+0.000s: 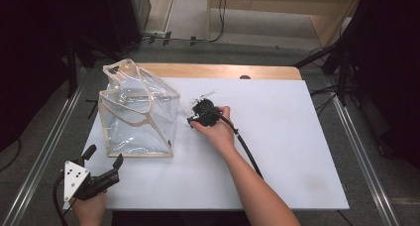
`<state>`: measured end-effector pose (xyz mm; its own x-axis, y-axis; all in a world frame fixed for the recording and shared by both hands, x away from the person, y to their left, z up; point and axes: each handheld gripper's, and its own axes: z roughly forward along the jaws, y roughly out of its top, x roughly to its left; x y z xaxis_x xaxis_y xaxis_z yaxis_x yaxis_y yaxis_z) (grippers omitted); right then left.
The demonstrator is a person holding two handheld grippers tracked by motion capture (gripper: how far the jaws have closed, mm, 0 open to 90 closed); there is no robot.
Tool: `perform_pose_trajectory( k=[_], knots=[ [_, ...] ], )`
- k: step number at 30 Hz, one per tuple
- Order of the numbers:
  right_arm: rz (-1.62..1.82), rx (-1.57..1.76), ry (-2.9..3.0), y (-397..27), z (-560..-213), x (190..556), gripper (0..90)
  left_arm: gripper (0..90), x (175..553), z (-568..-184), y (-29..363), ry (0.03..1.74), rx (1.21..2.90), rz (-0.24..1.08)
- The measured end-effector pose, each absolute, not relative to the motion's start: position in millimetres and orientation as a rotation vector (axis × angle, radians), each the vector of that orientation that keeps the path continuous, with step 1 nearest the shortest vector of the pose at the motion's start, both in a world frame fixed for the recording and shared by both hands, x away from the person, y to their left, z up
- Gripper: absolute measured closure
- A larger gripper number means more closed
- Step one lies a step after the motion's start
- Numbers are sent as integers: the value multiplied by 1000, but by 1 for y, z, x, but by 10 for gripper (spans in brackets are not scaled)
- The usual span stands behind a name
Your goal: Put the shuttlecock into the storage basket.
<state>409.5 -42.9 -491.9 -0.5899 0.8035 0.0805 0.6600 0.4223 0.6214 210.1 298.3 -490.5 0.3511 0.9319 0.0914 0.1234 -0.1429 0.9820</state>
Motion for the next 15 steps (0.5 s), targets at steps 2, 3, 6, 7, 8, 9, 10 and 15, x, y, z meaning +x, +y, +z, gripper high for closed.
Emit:
perform_pose_trajectory(
  k=[2, 3, 6, 7, 8, 9, 10, 15],
  knots=[
    [891, 1260, 2446, -41, -494, 410, 557, 133, 210, -491, 298, 986, 1549, 953],
    [864, 1252, 2444, -39, -495, 410, 581, 133, 210, -491, 298, 986, 1548, 952],
    [845, 1243, 2445, -39, -496, 410, 617, 133, 210, -491, 298, 987, 1546, 952],
    [840, 1240, 2443, -39, -496, 409, 621, 133, 210, -490, 298, 987, 1546, 952],
    [839, 1237, 2442, -39, -496, 409, 624, 133, 210, -491, 298, 988, 1545, 952],
    [836, 1232, 2441, -39, -496, 409, 625, 133, 210, -490, 298, 988, 1545, 952],
    [836, 1232, 2441, -39, -496, 409, 625, 133, 210, -490, 298, 988, 1545, 952],
    [876, 1228, 2417, -42, -490, 407, 628, 133, 210, -491, 298, 987, 1545, 952]
  ],
)
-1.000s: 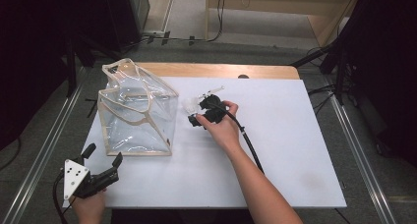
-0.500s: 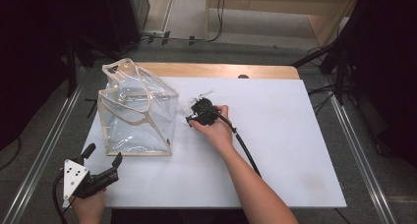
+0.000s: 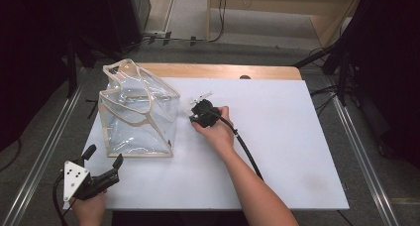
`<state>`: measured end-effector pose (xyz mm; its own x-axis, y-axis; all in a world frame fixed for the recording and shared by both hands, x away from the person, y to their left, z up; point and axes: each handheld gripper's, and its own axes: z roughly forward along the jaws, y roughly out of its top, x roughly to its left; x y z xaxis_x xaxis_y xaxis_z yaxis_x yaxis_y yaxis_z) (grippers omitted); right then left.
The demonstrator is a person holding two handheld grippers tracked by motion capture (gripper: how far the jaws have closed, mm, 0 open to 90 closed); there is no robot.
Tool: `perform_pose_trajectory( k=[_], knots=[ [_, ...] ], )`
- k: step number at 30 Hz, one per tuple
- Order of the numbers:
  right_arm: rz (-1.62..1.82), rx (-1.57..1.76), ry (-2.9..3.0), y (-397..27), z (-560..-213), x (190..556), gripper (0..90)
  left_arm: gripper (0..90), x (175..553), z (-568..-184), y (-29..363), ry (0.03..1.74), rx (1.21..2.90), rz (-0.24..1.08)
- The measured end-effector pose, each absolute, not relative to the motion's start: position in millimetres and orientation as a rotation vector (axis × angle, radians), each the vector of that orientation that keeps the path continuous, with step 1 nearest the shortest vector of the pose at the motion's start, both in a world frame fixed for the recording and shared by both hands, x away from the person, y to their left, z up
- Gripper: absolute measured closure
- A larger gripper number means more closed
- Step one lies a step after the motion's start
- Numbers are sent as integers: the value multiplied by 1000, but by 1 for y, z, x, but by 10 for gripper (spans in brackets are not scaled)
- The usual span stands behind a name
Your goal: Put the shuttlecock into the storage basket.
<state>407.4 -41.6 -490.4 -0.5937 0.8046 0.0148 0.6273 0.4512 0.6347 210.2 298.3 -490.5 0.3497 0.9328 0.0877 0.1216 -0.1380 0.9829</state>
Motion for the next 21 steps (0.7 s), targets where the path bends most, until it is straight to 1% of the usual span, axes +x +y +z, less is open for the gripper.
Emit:
perform_pose_trajectory(
  k=[21],
  knots=[
    [1066, 1191, 2294, -54, -448, 394, 629, 133, 210, -491, 298, 987, 1549, 957]
  ],
)
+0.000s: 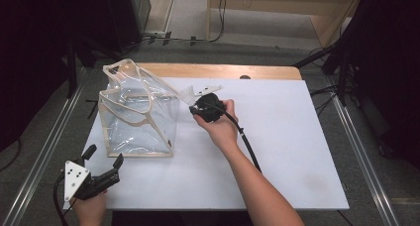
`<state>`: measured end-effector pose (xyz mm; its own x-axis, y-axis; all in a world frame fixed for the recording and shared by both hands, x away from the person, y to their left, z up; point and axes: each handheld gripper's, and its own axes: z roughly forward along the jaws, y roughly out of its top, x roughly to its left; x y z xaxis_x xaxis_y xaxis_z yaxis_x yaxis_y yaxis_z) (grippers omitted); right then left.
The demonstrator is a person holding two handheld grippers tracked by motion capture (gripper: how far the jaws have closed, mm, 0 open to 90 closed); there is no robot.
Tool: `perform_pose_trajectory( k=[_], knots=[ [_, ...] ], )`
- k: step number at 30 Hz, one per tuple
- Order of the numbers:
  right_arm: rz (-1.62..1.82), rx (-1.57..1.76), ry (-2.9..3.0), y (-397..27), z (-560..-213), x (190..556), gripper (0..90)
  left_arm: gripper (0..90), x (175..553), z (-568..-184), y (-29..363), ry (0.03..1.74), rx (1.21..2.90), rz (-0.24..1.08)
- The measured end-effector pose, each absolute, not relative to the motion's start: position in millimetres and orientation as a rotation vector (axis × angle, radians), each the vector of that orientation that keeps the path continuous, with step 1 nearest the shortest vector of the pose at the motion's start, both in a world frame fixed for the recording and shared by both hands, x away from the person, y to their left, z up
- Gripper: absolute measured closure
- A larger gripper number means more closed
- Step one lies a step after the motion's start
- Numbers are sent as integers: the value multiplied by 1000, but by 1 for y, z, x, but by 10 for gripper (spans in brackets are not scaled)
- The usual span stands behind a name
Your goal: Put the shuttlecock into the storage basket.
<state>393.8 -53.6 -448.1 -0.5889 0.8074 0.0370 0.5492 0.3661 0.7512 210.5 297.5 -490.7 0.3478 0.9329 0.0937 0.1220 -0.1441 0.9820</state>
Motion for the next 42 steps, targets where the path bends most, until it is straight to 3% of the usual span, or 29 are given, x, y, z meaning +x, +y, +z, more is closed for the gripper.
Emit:
perform_pose_trajectory(
  k=[42],
  knots=[
    [1338, 1001, 2187, -35, -387, 367, 629, 133, 210, -490, 298, 987, 1548, 954]
  ],
)
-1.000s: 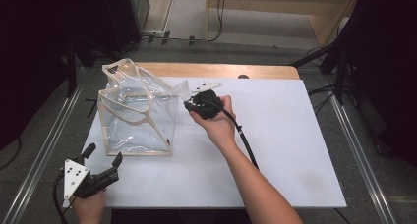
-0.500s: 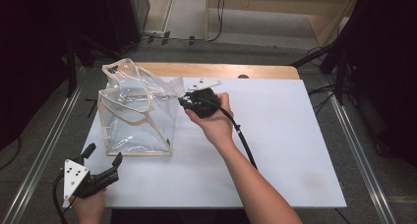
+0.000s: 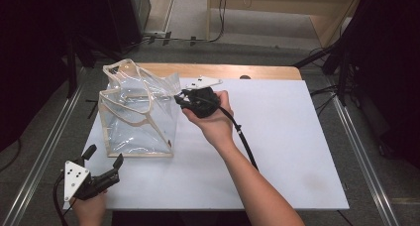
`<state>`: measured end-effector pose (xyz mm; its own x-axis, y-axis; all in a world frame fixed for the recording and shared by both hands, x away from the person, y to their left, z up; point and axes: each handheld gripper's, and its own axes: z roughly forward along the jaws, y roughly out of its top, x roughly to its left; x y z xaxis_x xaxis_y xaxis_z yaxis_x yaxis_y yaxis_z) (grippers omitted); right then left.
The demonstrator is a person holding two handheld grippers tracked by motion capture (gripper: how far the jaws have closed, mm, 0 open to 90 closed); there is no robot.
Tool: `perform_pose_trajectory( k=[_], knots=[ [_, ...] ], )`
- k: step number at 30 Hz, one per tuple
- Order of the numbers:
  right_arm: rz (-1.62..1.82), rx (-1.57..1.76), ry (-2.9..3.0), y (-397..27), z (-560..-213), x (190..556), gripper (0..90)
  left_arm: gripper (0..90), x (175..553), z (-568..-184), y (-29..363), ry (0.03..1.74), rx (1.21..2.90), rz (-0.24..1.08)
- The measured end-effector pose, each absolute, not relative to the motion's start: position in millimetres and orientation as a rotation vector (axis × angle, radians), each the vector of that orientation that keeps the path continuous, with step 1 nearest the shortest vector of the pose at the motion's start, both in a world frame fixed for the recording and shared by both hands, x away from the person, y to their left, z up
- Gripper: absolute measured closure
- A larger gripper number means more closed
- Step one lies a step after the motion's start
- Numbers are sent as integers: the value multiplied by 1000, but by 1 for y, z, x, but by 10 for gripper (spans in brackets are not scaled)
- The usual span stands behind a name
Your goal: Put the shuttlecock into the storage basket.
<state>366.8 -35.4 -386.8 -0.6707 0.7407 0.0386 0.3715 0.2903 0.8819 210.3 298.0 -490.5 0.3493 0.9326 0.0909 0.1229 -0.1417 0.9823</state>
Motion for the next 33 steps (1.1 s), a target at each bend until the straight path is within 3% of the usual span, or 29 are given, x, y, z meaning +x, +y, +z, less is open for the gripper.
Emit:
perform_pose_trajectory(
  k=[33],
  knots=[
    [1436, 901, 2165, -21, -354, 349, 629, 133, 210, -490, 298, 987, 1546, 953]
  ],
)
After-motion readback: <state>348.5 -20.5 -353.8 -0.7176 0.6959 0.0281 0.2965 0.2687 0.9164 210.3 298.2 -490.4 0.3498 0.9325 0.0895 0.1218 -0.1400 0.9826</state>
